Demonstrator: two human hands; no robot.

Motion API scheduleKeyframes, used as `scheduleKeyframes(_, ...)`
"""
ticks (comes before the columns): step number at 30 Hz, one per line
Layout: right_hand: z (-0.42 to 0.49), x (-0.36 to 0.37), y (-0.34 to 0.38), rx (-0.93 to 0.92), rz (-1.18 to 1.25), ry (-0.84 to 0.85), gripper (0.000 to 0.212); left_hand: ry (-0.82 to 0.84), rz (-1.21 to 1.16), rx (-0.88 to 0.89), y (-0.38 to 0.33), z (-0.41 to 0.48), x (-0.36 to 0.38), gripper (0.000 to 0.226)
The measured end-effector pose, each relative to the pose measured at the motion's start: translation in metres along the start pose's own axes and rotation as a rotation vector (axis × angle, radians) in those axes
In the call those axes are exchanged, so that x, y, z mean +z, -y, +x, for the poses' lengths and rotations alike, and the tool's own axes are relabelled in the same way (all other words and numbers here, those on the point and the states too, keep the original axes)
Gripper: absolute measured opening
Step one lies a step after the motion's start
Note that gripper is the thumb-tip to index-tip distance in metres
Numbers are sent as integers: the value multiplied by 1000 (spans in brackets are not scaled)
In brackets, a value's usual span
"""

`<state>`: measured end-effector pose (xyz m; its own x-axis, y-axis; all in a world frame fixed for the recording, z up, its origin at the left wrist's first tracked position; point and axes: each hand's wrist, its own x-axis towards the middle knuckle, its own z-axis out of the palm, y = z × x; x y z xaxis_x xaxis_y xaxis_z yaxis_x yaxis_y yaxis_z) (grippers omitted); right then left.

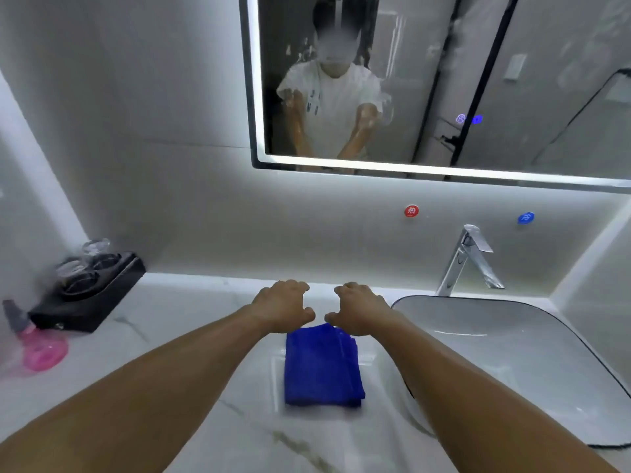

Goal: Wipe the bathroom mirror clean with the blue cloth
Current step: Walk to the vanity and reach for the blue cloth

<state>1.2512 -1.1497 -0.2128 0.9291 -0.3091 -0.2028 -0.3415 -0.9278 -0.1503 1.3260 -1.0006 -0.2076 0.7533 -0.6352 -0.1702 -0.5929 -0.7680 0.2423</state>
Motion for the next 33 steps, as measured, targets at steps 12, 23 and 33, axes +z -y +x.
scheduleKeyframes(12,95,87,-46,79,100,223,65,224,-22,12,19,114,84,65)
scheduleKeyframes(23,159,147,-73,-86,133,365,68,390,-12,-81,43,147,143,66)
scheduleKeyframes(33,169,167,-75,-108,17,418,68,424,191,90,68,157,182,73)
